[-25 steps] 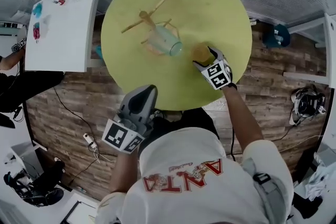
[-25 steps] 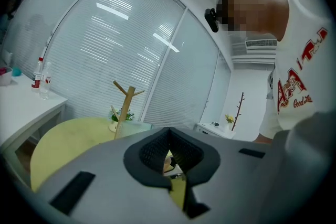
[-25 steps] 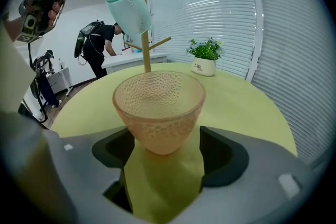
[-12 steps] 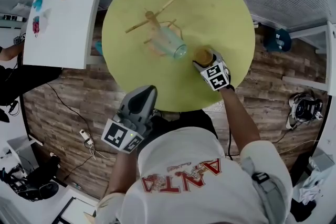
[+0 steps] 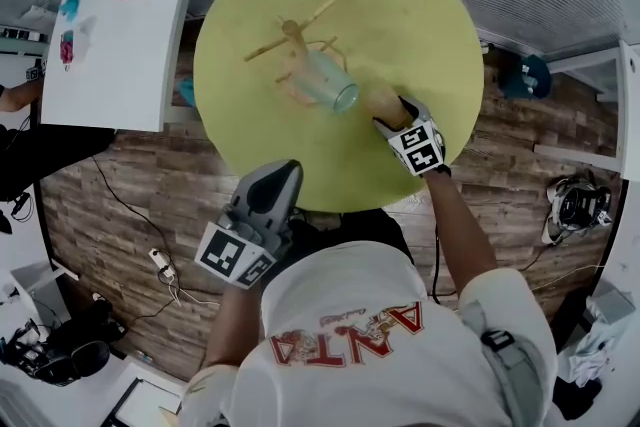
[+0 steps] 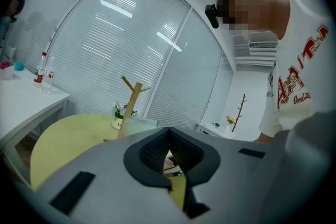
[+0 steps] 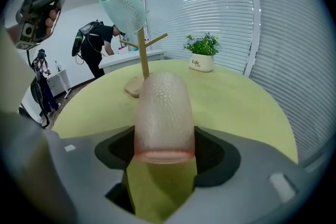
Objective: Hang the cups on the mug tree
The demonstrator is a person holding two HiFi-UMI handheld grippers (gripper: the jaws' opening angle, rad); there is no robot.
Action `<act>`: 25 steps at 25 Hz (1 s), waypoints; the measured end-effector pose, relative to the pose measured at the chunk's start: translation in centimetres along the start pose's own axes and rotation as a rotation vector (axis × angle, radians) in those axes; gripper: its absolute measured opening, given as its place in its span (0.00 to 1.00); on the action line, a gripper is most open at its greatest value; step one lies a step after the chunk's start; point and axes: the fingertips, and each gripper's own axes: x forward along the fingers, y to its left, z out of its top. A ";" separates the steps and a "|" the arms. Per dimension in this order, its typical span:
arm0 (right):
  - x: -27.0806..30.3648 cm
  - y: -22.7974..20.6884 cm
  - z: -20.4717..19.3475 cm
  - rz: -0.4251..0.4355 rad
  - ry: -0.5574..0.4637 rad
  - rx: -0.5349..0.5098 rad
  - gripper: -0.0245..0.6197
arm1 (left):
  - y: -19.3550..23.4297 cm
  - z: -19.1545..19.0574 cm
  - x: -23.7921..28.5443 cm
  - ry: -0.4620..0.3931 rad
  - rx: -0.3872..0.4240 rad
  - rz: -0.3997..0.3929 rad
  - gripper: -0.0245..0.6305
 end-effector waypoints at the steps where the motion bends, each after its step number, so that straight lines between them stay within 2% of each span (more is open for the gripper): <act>1: -0.3 0.1 0.3 -0.003 -0.003 0.005 0.52 | 0.0 0.0 0.0 -0.001 -0.001 -0.002 0.05; 6: -1.2 -0.4 1.4 -0.016 -0.056 0.033 0.52 | 0.2 0.0 -0.3 -0.005 -0.008 -0.003 0.05; 11: -3.9 -0.7 4.7 0.022 -0.154 0.114 0.52 | 0.4 0.3 -0.7 -0.017 -0.014 -0.010 0.05; 20: -12.3 -4.8 16.8 0.126 -0.348 0.173 0.52 | 0.5 1.3 -1.5 -0.061 -0.027 -0.037 0.05; 25: -15.4 -4.9 24.1 0.282 -0.439 0.241 0.52 | 0.7 2.3 -1.7 -0.092 -0.029 -0.042 0.05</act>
